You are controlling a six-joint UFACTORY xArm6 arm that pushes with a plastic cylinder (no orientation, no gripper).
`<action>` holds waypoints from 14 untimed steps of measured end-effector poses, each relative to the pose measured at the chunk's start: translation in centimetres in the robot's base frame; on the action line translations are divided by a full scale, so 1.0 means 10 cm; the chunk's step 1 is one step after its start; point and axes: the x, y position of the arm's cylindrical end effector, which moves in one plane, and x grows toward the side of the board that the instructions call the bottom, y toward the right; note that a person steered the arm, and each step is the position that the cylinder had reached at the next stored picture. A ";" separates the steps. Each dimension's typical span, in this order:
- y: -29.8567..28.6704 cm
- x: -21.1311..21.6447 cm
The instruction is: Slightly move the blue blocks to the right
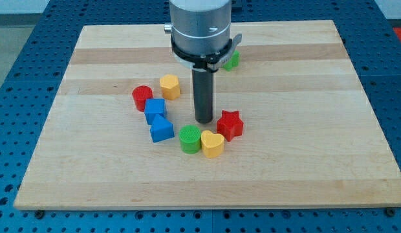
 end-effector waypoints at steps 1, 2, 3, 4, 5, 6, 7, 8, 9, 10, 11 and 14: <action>0.00 0.00; -0.10 0.10; -0.11 0.10; -0.12 0.12; -0.15 0.37; -0.15 0.37; -0.13 0.12; -0.11 0.01; -0.10 -0.02; -0.10 -0.11; -0.10 -1.02; -2.08 -1.65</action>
